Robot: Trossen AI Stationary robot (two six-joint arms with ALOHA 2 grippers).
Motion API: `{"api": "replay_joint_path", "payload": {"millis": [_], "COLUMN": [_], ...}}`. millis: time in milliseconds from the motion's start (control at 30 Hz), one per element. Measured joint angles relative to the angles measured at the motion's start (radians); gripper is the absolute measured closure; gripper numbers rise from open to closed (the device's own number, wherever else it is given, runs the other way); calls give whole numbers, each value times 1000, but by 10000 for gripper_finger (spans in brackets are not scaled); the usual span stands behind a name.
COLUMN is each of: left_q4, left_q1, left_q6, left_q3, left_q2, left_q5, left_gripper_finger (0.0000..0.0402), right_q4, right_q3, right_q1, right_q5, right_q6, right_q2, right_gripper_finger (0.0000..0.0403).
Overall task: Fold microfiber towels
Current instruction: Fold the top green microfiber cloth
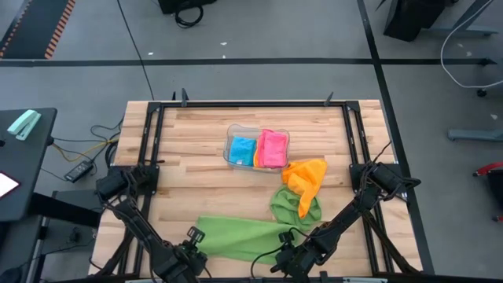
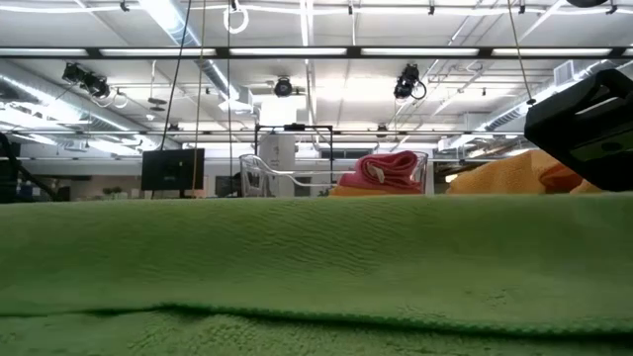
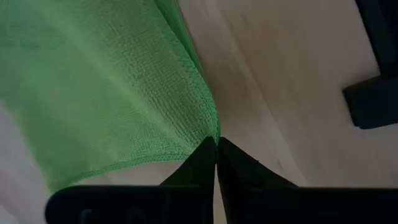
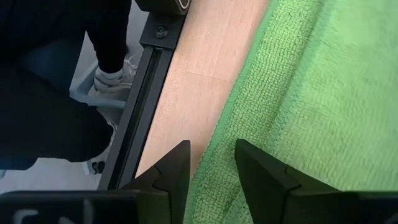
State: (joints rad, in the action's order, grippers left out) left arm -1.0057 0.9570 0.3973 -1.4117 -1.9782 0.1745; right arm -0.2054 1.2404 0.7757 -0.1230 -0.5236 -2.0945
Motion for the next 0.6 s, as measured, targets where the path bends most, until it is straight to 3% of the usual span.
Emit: {"api": "replay_joint_path", "payload": {"millis": [267, 600], "left_q4": [22, 79], "left_q1": [12, 5], "left_q6": [14, 118], "left_q3": [0, -12], "left_q2": [-30, -7], "left_q5": [-7, 0], "left_gripper_finger": [389, 265], "right_q4": [2, 3], "right_q3": [-1, -1], "right_q1": [0, -1], "right_q5": [-1, -3], "right_q6": [3, 0], "right_q2": [0, 0], "right_gripper_finger": [263, 263]}}
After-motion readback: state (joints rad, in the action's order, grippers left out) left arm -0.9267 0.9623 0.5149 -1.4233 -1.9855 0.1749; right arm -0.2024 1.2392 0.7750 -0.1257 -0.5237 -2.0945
